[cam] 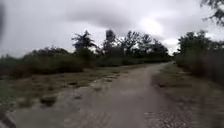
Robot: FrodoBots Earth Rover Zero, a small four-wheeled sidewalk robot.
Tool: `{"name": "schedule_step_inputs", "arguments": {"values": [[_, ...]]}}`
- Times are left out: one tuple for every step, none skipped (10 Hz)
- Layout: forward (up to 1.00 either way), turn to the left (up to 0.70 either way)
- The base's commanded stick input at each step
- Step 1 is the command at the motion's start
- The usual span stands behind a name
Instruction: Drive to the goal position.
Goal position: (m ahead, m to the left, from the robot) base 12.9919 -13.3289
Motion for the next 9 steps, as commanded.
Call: {"name": "schedule_step_inputs", "arguments": {"values": [[0.7,0.0],[0.7,0.0],[0.7,0.0],[0.7,0.0],[0.7,0.0],[0.7,0.0],[0.7,0.0],[0.7,0.0],[0.7,0.0]]}}
